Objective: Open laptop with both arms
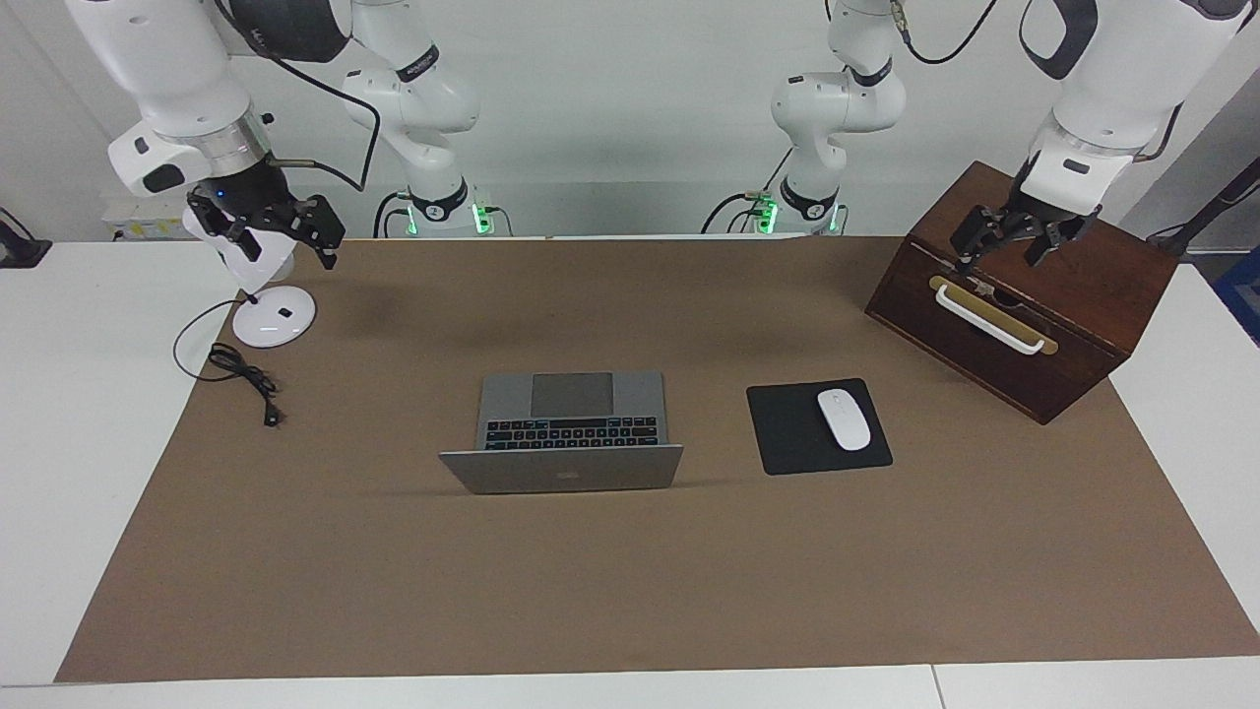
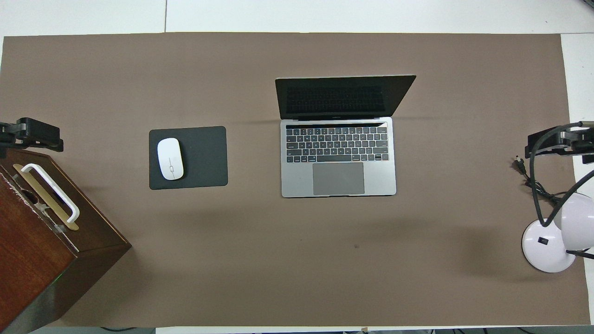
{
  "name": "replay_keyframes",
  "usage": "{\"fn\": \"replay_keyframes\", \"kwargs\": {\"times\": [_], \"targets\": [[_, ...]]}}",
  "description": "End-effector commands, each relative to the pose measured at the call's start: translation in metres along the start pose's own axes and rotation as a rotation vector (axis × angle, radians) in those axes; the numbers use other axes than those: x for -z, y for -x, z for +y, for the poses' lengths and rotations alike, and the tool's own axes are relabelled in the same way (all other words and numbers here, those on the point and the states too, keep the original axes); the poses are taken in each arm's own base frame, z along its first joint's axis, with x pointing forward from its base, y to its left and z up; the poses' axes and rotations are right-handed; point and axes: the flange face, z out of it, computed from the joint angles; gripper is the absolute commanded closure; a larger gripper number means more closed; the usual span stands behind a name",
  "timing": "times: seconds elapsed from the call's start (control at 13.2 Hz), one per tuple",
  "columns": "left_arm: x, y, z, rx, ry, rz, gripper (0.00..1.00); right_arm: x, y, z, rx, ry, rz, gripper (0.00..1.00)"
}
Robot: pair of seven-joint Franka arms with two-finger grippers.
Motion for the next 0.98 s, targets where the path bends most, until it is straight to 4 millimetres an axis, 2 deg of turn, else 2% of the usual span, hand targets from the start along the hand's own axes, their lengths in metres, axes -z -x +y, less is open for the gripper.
{"fn": "replay_keyframes", "kwargs": {"times": [0.0, 0.45, 0.91], "targets": [[0.0013, -0.0008, 0.0001, -0.017, 0.015, 0.025, 0.0, 0.002, 0.0014, 0.0012, 0.013, 0.01, -0.003, 0.0], [0.0026, -0.0013, 0.0049, -0.024, 0.02, 0.026, 0.0, 0.0016, 0.0016, 0.0027, 0.01, 0.008, -0.007, 0.0], [0.0014, -0.002, 0.0008, -0.018, 0.02, 0.027, 0.0, 0.0024, 0.002, 0.0035, 0.008, 0.008, -0.005, 0.0]]}}
